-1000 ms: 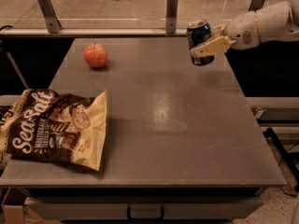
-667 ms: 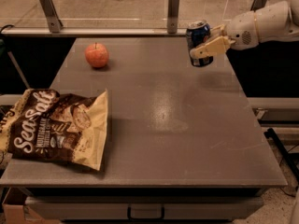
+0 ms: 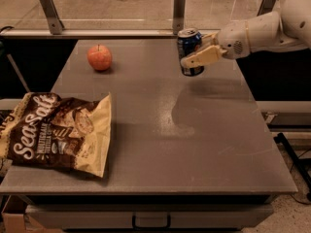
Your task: Move pepsi can near apple
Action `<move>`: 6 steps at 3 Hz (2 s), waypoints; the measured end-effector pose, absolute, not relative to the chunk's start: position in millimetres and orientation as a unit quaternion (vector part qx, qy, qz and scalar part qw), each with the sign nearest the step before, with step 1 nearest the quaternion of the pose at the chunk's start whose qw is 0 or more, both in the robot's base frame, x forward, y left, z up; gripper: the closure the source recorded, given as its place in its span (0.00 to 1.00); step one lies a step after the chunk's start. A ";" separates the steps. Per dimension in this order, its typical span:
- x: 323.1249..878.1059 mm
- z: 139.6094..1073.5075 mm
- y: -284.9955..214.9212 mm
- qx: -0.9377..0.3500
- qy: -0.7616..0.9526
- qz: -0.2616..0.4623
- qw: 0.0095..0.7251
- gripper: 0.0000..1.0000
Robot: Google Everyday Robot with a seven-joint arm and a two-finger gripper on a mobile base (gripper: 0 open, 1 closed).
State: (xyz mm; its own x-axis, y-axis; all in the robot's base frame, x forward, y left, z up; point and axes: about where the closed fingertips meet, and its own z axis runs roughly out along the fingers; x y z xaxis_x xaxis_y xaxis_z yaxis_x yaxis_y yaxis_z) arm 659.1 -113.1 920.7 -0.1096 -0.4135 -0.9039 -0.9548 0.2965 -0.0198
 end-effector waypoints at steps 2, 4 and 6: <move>672.3 906.7 -39.6 -0.510 0.647 0.337 0.457 1.00; 703.2 893.0 28.4 -0.517 0.627 0.339 0.475 1.00; 732.3 885.0 68.9 -0.507 0.622 0.337 0.493 0.59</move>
Offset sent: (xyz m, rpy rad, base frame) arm 0.0266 0.1088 -0.0221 0.1146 -0.0456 0.0544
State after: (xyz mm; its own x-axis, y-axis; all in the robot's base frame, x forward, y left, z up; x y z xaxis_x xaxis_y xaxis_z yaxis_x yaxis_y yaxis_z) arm 732.3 68.9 885.0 -0.0001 -0.2970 -0.9549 -0.9624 0.2593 -0.0806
